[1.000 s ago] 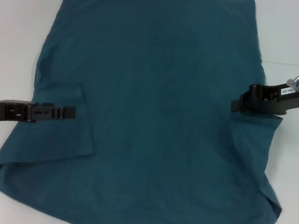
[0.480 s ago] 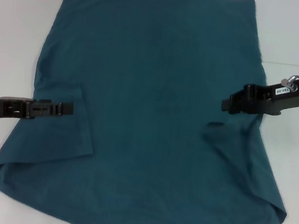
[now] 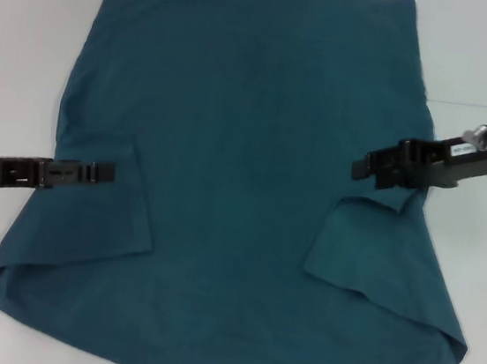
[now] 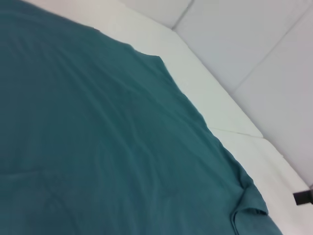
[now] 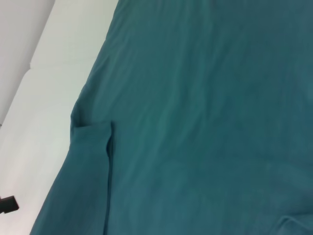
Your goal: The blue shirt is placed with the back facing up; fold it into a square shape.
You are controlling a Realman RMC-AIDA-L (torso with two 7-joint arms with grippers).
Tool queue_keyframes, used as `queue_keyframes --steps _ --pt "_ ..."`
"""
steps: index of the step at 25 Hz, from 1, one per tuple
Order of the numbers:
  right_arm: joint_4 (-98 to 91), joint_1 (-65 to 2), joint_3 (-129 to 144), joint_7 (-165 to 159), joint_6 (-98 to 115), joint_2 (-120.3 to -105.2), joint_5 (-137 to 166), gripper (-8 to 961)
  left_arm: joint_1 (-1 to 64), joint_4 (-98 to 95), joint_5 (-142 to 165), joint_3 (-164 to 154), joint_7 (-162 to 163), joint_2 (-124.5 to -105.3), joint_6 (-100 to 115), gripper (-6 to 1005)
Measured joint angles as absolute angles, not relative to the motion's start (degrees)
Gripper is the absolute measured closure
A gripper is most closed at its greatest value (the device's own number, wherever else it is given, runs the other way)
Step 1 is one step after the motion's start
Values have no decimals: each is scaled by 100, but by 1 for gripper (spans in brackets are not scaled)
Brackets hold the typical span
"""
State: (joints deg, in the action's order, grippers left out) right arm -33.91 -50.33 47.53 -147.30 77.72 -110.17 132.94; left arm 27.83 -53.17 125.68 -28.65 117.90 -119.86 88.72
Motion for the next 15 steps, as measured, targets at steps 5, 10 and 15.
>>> queue_keyframes --steps 5,10,15 --pt "-3413 -4781 4422 -14326 8175 -10828 13106 373 2678 -5332 12576 -2865 12704 -11827 9027 81" --pt "-3535 -4552 4092 -14122 8555 -10712 13033 347 2223 -5328 12597 -2601 14283 -11501 9731 82" --pt "-3547 -4492 3934 -13960 8730 -10687 12972 320 1894 -5321 12622 -2459 14490 -11501 9761 81"
